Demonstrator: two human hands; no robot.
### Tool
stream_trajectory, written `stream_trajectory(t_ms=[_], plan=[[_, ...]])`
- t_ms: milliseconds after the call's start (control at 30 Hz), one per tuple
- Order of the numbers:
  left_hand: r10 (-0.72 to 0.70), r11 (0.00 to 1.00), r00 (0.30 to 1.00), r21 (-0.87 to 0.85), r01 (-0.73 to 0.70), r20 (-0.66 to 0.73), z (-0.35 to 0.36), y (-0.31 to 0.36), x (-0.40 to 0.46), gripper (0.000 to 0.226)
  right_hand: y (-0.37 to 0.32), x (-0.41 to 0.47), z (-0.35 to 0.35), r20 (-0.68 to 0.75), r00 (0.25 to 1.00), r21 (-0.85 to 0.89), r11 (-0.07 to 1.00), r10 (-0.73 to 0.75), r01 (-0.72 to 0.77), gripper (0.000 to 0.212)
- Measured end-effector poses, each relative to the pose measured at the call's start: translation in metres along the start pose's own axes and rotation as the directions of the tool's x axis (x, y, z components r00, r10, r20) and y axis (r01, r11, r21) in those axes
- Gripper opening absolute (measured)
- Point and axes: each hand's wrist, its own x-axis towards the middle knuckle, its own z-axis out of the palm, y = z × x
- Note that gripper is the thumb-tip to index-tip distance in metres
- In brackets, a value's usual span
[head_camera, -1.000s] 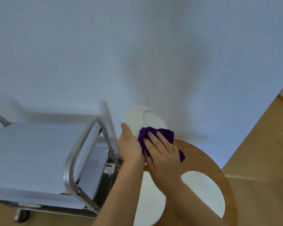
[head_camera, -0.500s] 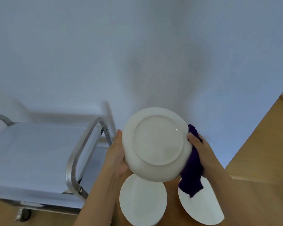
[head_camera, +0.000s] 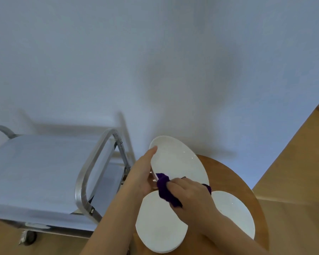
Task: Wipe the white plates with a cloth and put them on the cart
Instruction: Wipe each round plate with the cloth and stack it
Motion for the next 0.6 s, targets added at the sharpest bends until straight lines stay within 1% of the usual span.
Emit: stream_trajectory(t_ms=[33,67,133,200,233,267,333,367,400,433,467,533,567,600], plan=[[0.026,0.999,0.999,-0.022,-0.027,-0.034,-0.001,-0.005,0.0,0.054,0.001,-0.003,0.004,-0.02,0.999,0.002,0.999,-0.037,0.037,0.042],[0.061,0.998,0.996,-0.009,-0.062,-0.07,0.0,-0.011,0.001,0.048,0.003,-0.006,0.007,-0.034,0.998,0.028,0.998,-0.056,0.057,0.042],[0.139,0.99,0.984,0.05,-0.134,-0.11,0.002,-0.023,0.0,0.045,0.005,-0.013,0.011,-0.012,1.0,0.1,0.995,-0.026,0.027,0.042],[0.214,0.975,0.967,0.094,-0.203,-0.135,0.002,-0.032,-0.001,0.044,0.011,-0.02,0.013,0.014,0.997,0.156,0.985,0.077,-0.078,0.04],[0.25,0.965,0.956,0.122,-0.232,-0.156,0.0,-0.035,-0.003,0.042,0.016,-0.022,0.013,0.016,0.987,0.181,0.97,0.161,-0.161,0.04],[0.286,0.954,0.944,0.147,-0.263,-0.168,-0.003,-0.039,-0.005,0.037,0.022,-0.024,0.014,0.009,0.968,0.168,0.954,0.251,-0.249,0.038],[0.363,0.923,0.923,0.186,-0.338,-0.125,-0.007,-0.047,-0.009,0.025,0.038,-0.024,0.018,-0.017,0.909,0.005,0.909,0.416,-0.416,0.034],[0.391,0.905,0.917,0.215,-0.368,-0.08,-0.008,-0.051,-0.012,0.024,0.046,-0.022,0.02,-0.025,0.875,-0.085,0.871,0.484,-0.484,0.033],[0.412,0.887,0.91,0.244,-0.392,-0.036,-0.007,-0.056,-0.015,0.025,0.052,-0.018,0.023,-0.036,0.843,-0.14,0.832,0.537,-0.536,0.035],[0.425,0.875,0.905,0.258,-0.409,-0.007,-0.006,-0.061,-0.016,0.027,0.055,-0.012,0.026,-0.048,0.812,-0.153,0.799,0.582,-0.582,0.036],[0.427,0.872,0.904,0.262,-0.414,0.01,-0.006,-0.065,-0.016,0.028,0.057,-0.005,0.028,-0.063,0.783,-0.131,0.772,0.619,-0.621,0.038],[0.407,0.876,0.913,0.274,-0.398,0.025,-0.004,-0.074,-0.013,0.03,0.054,0.012,0.03,-0.085,0.737,-0.029,0.738,0.67,-0.674,0.042],[0.401,0.875,0.916,0.283,-0.392,0.029,-0.005,-0.078,-0.012,0.03,0.049,0.02,0.031,-0.087,0.732,0.032,0.737,0.675,-0.675,0.045],[0.397,0.874,0.917,0.295,-0.387,0.029,-0.006,-0.082,-0.01,0.029,0.04,0.028,0.033,-0.097,0.75,0.082,0.756,0.655,-0.649,0.047]])
